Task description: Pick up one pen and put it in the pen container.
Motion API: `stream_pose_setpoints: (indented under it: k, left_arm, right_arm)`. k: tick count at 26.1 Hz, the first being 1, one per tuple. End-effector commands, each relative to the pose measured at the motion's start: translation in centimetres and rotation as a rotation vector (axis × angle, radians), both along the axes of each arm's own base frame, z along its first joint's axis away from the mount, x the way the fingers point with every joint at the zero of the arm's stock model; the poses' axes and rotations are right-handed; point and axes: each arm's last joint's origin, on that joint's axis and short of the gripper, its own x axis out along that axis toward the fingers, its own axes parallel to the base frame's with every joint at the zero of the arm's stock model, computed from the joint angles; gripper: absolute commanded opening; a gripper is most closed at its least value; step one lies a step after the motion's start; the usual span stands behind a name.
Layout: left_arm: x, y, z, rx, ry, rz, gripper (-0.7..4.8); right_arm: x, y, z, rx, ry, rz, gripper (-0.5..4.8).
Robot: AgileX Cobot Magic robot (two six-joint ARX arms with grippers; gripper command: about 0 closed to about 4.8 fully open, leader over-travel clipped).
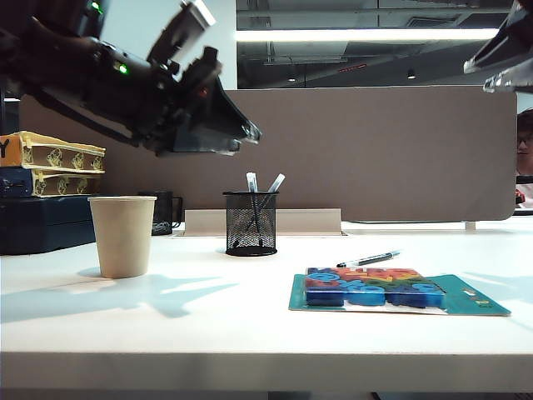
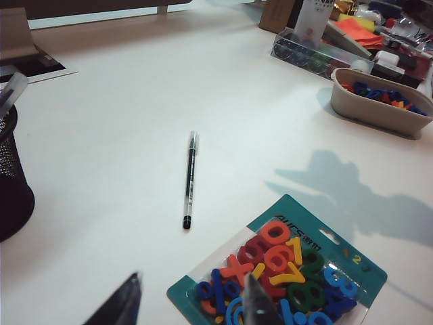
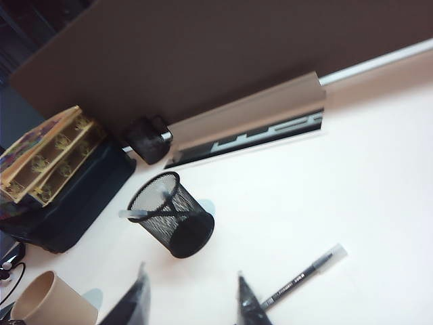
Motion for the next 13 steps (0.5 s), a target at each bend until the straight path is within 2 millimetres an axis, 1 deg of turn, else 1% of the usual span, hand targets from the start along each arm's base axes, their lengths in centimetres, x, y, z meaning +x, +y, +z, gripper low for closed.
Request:
stream_pose_setpoints:
  k: [1,3,5,7,13]
  left_arm:
    - [0.8,-0.5,0.1,0.002,-0.010,-0.004,1.89]
    - [1.3,-0.8,0.0,0.008,-0.007,-0.007,1.89]
    - [2.4,-1.6,-0.1,0.060,-0.009,-0.028,1.89]
    - [2.9,-2.2,0.0,0.094,-0.017,-0.046,1.89]
    - [3.8,-4.4,-0.4,0.168,-0.046,-0.073,1.89]
  right_arm:
    - [0.4,0.0,-0.1,0.019,0.007,-0.002,1.59]
    - [0.7,0.0,-0.4,0.032,0.025,-0.003,1.59]
    - [0.9,0.0,-0.7,0.083,0.052,-0.006,1.59]
    - [1.1,0.0,-0.7,0.112,0.062,-0.009,1.59]
    - [1.5,0.0,-0.4,0.121,0.063,-0.009,1.59]
